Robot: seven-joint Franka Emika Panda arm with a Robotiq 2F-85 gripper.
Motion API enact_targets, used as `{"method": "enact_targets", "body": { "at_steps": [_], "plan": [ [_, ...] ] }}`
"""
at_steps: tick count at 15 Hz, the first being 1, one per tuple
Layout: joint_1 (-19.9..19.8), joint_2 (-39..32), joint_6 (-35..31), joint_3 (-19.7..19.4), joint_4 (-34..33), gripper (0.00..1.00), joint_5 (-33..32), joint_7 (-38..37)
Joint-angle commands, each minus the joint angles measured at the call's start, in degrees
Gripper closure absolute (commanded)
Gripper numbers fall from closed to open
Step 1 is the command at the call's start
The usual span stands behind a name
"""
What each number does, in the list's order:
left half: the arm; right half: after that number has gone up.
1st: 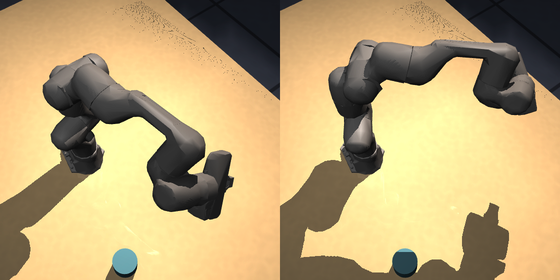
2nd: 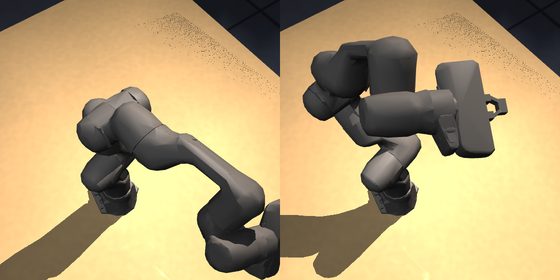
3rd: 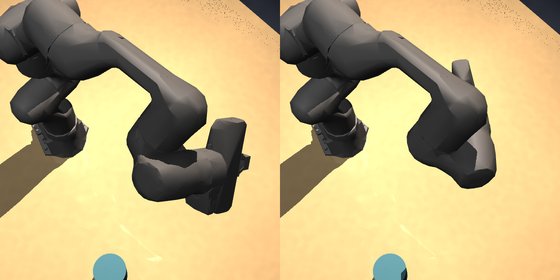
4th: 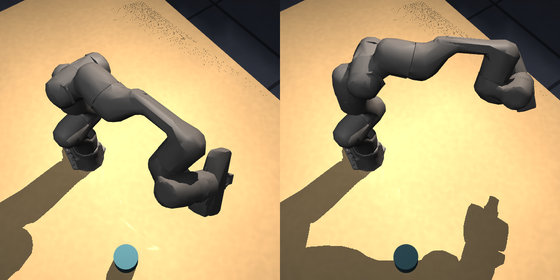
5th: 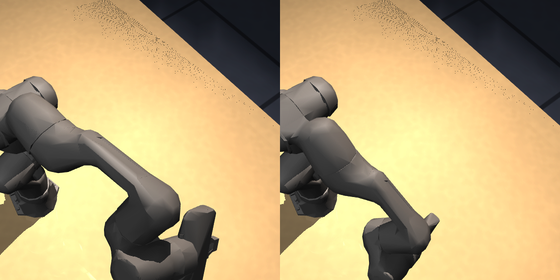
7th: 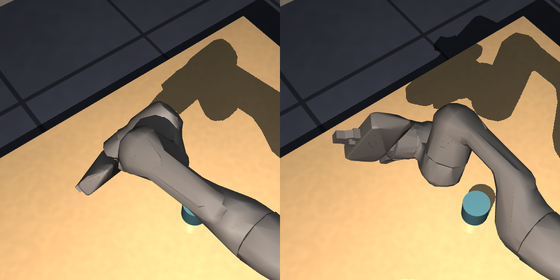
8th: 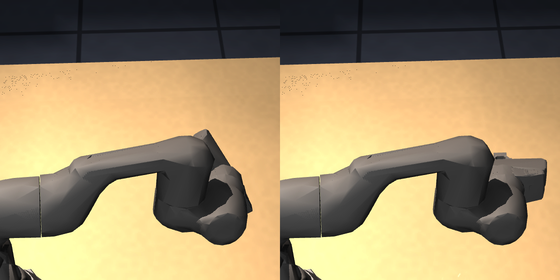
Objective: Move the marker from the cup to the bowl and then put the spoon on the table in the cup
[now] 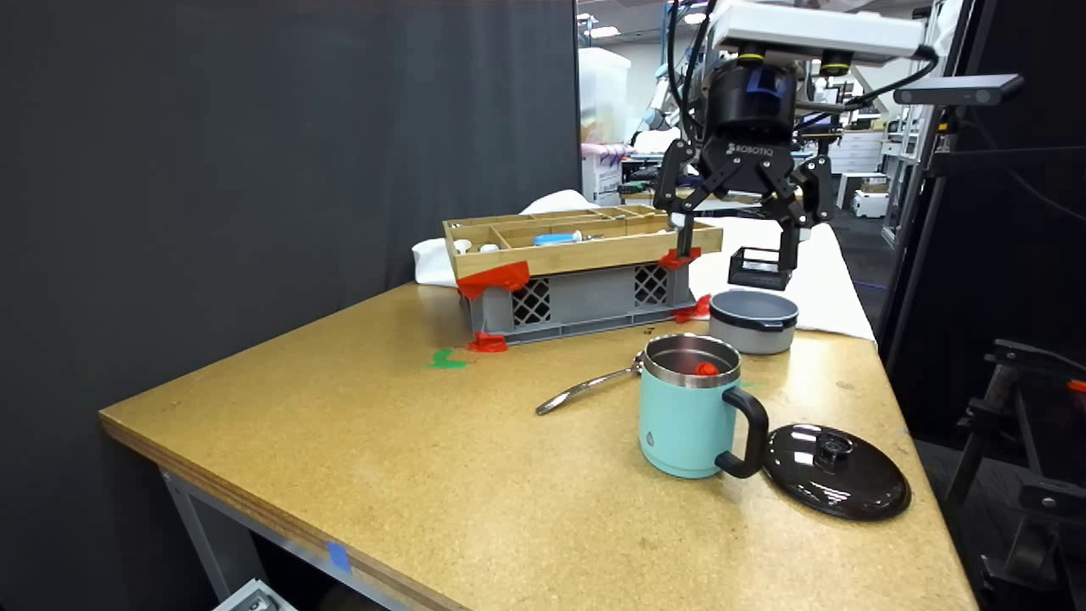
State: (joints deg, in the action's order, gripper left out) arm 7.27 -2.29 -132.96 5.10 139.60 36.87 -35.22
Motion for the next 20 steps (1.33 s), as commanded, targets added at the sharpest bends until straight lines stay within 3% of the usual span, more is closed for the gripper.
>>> {"method": "enact_targets", "body": {
  "at_steps": [1,5,14,16,20],
  "plan": [
    [-0.35,0.03,0.14,0.31,-0.08,0.00,-0.10,-0.14],
    [-0.35,0.03,0.14,0.31,-0.08,0.00,-0.09,-0.16],
    [-3.93,-4.89,10.57,-3.25,-5.11,0.00,-1.59,5.87],
    [-4.26,-6.74,11.74,-3.58,-6.35,0.09,-1.60,6.98],
    [-3.95,-11.17,12.80,-3.28,-9.31,0.16,-0.91,7.38]
  ]
}}
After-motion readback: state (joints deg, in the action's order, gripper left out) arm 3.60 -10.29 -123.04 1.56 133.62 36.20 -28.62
